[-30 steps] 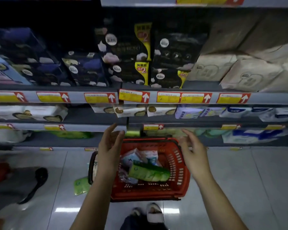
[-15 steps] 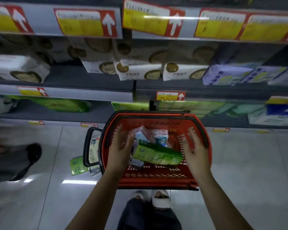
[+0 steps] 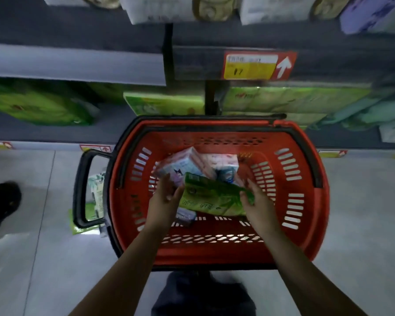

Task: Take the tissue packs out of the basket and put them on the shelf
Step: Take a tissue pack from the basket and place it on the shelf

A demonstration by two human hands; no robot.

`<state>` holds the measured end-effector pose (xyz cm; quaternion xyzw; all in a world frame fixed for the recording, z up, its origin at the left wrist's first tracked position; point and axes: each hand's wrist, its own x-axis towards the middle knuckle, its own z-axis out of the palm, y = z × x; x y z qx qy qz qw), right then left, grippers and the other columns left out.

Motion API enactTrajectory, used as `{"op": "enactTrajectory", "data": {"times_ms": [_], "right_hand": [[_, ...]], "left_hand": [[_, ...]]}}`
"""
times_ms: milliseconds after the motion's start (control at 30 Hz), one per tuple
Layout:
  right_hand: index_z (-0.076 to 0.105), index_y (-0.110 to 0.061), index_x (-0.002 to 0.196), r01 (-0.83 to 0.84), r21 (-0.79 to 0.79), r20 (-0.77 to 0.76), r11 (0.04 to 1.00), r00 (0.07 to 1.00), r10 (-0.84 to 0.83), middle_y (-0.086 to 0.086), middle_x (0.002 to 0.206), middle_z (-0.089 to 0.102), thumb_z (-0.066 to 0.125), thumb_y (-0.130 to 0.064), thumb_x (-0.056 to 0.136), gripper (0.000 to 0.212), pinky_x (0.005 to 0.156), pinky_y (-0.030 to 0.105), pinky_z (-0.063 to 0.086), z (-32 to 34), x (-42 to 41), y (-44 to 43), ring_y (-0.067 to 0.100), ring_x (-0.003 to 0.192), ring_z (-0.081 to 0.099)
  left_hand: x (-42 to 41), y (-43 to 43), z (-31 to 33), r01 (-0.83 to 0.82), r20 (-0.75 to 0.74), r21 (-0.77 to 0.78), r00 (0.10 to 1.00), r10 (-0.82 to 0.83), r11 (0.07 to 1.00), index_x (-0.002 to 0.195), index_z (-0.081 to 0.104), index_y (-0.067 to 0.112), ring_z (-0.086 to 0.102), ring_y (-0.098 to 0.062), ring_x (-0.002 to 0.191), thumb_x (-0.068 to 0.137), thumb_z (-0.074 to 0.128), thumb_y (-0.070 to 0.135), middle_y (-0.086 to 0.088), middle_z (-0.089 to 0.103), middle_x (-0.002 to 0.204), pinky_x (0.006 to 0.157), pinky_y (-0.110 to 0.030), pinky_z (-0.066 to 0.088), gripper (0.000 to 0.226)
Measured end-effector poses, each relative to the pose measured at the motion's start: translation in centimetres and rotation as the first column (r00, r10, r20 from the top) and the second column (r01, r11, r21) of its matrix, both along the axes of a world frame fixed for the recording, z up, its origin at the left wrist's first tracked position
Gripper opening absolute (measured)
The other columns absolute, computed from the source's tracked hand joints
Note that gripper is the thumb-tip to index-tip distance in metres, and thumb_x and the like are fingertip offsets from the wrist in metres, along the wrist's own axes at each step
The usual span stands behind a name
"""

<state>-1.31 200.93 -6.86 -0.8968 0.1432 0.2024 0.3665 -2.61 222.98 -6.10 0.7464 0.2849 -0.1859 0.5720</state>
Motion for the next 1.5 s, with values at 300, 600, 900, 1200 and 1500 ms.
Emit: {"op": "enactTrajectory", "data": {"times_ms": [300,600,900,1200,1500], "right_hand": [[0.029,-0.015,0.148,-0.317,-0.063,-0.16,0.946,0.939,0.304,0.009,0.143,0.046,0.065,-0.03,0.087,0.073,0.101,0.029,0.038,-7.9,2.2,3.3,0.023,0.128,0.045],[0.031,-0.017,0.146,-0.445,-0.103,-0.157,0.89,0.891,0.427,0.01,0.145,0.042,0.071,-0.03,0.081,0.077,0.106,0.034,0.032,-9.6,3.3,4.5,0.027,0.132,0.038],[0.042,-0.015,0.139,-0.355,-0.116,-0.156,0.927,0.929,0.336,0.008,0.14,0.047,0.071,-0.017,0.081,0.065,0.107,0.033,0.032,-8.1,2.8,4.3,0.025,0.13,0.042],[0.05,-0.014,0.129,-0.174,0.0,-0.045,0.985,0.984,0.174,0.009,0.124,0.06,0.079,-0.018,0.072,0.064,0.092,0.029,0.041,-1.8,1.8,1.2,0.027,0.114,0.055],[0.054,-0.017,0.113,0.236,0.437,-0.048,0.868,0.97,-0.24,-0.003,0.107,0.063,0.076,-0.003,0.074,0.047,0.08,0.027,0.045,8.0,2.8,-1.0,0.008,0.097,0.059]], "left_hand": [[1.4,0.7,-7.2,0.131,-0.095,-0.005,0.987,-0.13,0.991,0.136,0.046,0.019,0.064,-0.023,0.105,0.089,0.065,0.019,-0.007,0.064,0.12,0.088,-0.041,0.053,0.05],[2.7,0.6,-9.4,0.146,-0.111,-0.095,0.981,-0.156,0.985,0.131,0.051,0.011,0.063,-0.025,0.106,0.085,0.068,0.01,-0.011,0.062,0.12,0.072,-0.022,0.058,0.049],[1.0,1.3,-7.9,0.16,-0.085,-0.063,0.983,-0.165,0.985,0.13,0.051,0.015,0.06,-0.023,0.111,0.082,0.071,0.014,-0.007,0.063,0.124,0.087,-0.032,0.051,0.052],[0.0,1.2,-3.2,0.201,-0.014,-0.005,0.979,-0.201,0.979,0.136,0.046,0.013,0.06,-0.014,0.108,0.072,0.082,0.022,0.001,0.064,0.119,0.081,-0.013,0.044,0.074],[0.4,0.9,4.3,0.152,0.007,-0.057,0.988,-0.151,0.987,0.148,0.025,0.03,0.049,-0.024,0.127,0.072,0.082,0.024,-0.004,0.049,0.141,0.1,-0.051,0.047,0.096]]}}
